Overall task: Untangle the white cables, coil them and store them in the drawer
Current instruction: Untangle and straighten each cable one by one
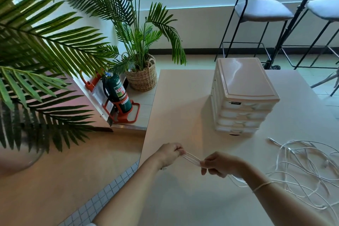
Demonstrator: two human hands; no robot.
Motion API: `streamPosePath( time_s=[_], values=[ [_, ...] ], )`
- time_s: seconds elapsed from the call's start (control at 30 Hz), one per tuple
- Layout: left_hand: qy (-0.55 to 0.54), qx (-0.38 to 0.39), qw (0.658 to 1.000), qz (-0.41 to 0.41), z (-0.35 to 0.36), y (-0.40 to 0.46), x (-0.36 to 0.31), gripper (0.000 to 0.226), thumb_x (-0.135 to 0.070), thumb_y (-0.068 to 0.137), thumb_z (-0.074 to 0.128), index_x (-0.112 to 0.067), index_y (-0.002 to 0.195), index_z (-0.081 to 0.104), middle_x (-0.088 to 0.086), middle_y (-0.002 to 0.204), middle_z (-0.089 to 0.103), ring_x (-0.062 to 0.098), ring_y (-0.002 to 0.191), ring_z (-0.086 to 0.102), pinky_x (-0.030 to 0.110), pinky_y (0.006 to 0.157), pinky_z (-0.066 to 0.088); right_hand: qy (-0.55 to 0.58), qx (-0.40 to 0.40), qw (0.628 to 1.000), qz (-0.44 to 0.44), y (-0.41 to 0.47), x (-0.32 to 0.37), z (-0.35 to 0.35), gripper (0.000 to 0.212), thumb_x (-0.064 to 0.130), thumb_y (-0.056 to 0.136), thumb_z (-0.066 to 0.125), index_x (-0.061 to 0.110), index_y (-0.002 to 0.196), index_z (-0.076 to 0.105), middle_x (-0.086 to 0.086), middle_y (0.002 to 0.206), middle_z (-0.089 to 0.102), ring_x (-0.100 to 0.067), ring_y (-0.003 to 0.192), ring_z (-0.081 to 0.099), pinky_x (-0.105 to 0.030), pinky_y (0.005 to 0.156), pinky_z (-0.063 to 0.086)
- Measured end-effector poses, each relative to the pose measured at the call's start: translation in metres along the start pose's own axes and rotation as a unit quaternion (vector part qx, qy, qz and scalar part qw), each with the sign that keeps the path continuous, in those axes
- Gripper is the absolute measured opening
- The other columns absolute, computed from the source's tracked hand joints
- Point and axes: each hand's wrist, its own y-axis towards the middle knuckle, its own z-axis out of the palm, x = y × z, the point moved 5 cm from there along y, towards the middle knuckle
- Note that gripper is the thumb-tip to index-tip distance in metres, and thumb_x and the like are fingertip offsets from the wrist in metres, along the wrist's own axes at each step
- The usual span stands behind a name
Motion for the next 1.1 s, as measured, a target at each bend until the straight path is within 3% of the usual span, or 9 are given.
streamPosePath(
  time_s=[0.2,0.37,0.47,0.57,0.63,0.73,0.83,1.0,1.1],
  values=[
    [0.028,-0.006,1.0,-0.001,0.005,-0.003,-0.003,0.023,-0.023,0.097,0.046,-0.008,0.102,0.063,-0.004,0.067,0.046,0.012,0.063,0.042,0.015,0.047,0.029,-0.001,-0.009,1.0,-0.025,0.017,0.009,0.016,0.035,0.022,0.101,0.033,0.018,0.077,0.058,0.002,0.06,0.047,-0.008,0.045,0.038,-0.019,0.046,0.03],
    [0.025,-0.056,0.998,-0.014,0.003,-0.002,-0.001,0.027,-0.023,0.098,0.044,-0.005,0.105,0.063,0.015,0.106,0.064,0.024,0.089,0.053,0.023,0.062,0.027,-0.036,-0.045,0.998,0.002,0.024,0.014,0.016,0.038,0.028,0.101,0.032,0.021,0.067,0.048,0.004,0.06,0.036,-0.003,0.04,0.03,-0.013,0.038,0.022],
    [0.014,-0.025,1.0,0.0,0.002,-0.005,-0.006,0.028,-0.028,0.098,0.044,-0.009,0.102,0.066,0.009,0.088,0.057,0.02,0.081,0.048,0.023,0.063,0.029,0.025,-0.103,0.994,0.01,0.024,0.017,-0.005,0.041,0.028,0.101,0.033,0.017,0.063,0.044,0.001,0.057,0.032,-0.001,0.028,0.024,-0.014,0.033,0.016],
    [-0.013,0.058,0.998,0.024,0.01,-0.009,-0.014,0.029,-0.029,0.097,0.046,-0.01,0.101,0.067,0.004,0.093,0.056,0.016,0.088,0.05,0.023,0.075,0.036,0.037,-0.178,0.983,0.009,0.025,0.015,-0.024,0.041,0.034,0.099,0.036,0.019,0.064,0.05,0.004,0.058,0.038,-0.007,0.043,0.029,-0.016,0.038,0.02],
    [-0.009,0.059,0.998,0.023,0.008,-0.01,-0.012,0.028,-0.028,0.097,0.046,-0.009,0.101,0.066,0.005,0.092,0.055,0.016,0.086,0.05,0.021,0.07,0.038,-0.01,-0.2,0.98,0.0,0.025,0.015,-0.02,0.041,0.034,0.099,0.038,0.021,0.062,0.051,0.007,0.059,0.043,-0.007,0.048,0.034,-0.017,0.043,0.025],
    [0.005,0.007,1.0,0.005,-0.008,-0.007,-0.001,0.022,-0.025,0.097,0.047,-0.011,0.097,0.064,0.002,0.079,0.05,0.016,0.071,0.045,0.014,0.051,0.032,-0.083,-0.142,0.986,-0.035,0.023,0.02,0.01,0.043,0.029,0.098,0.041,0.022,0.056,0.047,0.007,0.056,0.043,-0.007,0.051,0.037,-0.022,0.051,0.031],
    [0.005,0.003,1.0,0.003,-0.007,-0.004,0.004,0.022,-0.022,0.096,0.049,-0.006,0.099,0.064,-0.002,0.072,0.049,0.014,0.075,0.045,0.015,0.057,0.031,-0.103,-0.1,0.989,-0.041,0.023,0.017,0.017,0.043,0.024,0.098,0.041,0.022,0.056,0.045,0.007,0.055,0.039,-0.006,0.05,0.034,-0.017,0.047,0.026],
    [0.008,0.086,0.996,0.024,0.013,-0.016,-0.009,0.024,-0.029,0.097,0.048,-0.014,0.102,0.066,0.001,0.094,0.055,0.013,0.091,0.05,0.019,0.067,0.038,-0.077,-0.202,0.976,-0.018,0.023,0.013,-0.016,0.044,0.028,0.099,0.04,0.023,0.055,0.046,0.007,0.045,0.044,-0.003,0.049,0.034,-0.015,0.044,0.024],
    [0.021,0.065,0.998,0.008,0.005,-0.014,0.003,0.02,-0.028,0.096,0.048,-0.018,0.097,0.065,-0.002,0.083,0.052,0.013,0.075,0.048,0.018,0.062,0.038,-0.125,-0.145,0.981,-0.036,0.023,0.011,0.013,0.043,0.026,0.1,0.038,0.025,0.057,0.044,0.008,0.056,0.041,-0.002,0.051,0.034,-0.013,0.047,0.025]
  ],
)
